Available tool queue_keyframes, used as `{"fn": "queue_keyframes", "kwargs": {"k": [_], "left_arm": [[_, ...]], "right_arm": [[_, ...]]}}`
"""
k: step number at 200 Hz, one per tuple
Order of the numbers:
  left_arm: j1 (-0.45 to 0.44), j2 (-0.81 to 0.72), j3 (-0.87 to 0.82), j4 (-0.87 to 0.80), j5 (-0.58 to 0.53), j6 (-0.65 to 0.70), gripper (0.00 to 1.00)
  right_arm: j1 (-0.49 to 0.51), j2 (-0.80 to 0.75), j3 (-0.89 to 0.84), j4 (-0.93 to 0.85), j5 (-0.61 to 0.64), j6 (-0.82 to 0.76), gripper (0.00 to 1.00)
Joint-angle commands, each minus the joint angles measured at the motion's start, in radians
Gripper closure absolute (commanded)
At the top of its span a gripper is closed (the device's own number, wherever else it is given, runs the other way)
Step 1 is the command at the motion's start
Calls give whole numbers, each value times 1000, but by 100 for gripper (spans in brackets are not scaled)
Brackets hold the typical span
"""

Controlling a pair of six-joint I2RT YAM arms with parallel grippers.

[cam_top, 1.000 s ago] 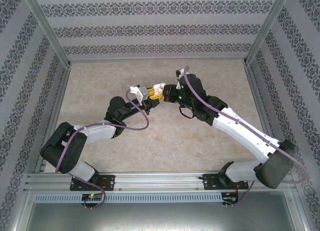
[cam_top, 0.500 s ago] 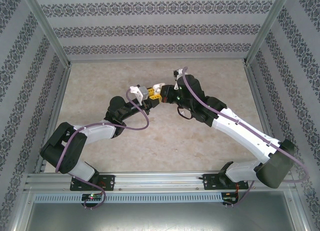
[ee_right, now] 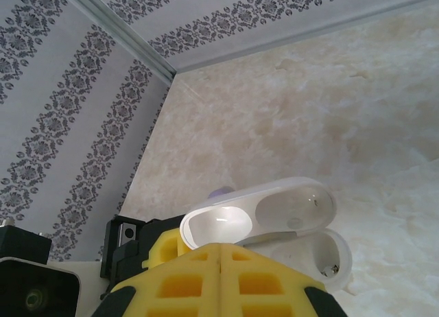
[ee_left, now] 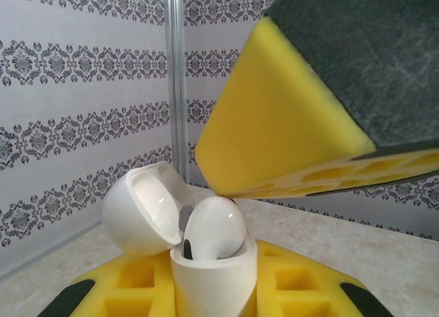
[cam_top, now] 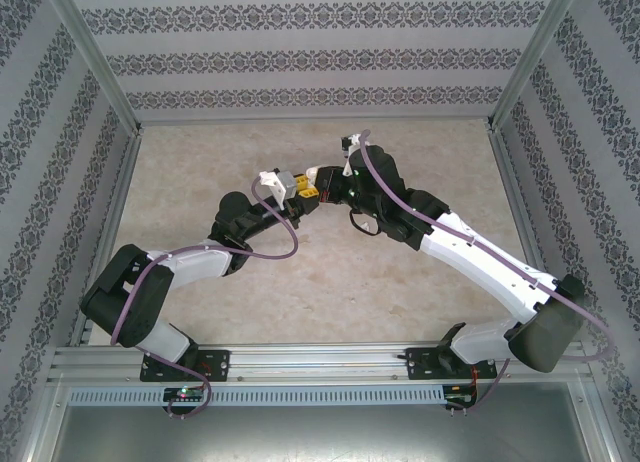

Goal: Insert the wireless bluetooth earbuds into the charging case

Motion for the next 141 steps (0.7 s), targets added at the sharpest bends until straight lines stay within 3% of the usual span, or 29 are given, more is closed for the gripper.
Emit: {"fn": "queue_keyframes", "kwargs": {"k": [1,41,64,82,96,116,141], "left_arm": [[-4,-28,12,45,13,-4,100],[8,-50,-8,47,-2,-2,100],[15,-74,-21,36,-5,2,100],[17,-98,-34,21,-15,8,100],[18,-123,-41,7,-20,14,100],[18,-160,-53,-21,-22,20,100],[20,-206,-71,-53,-28,30,100]], "right_arm": [[-24,-83,-13,15,53,-1,100],[-138,-218,-128,-72,73,4,100],[-218,-214,-217,-120,29,15,82],[-239,-156,-272,-146,38,-8,55],[-247,-88,-286,-162,41,-46,43],[-253,25,-257,-201,54,-132,36],[-262,181,-175,-275,65,-264,33]]}}
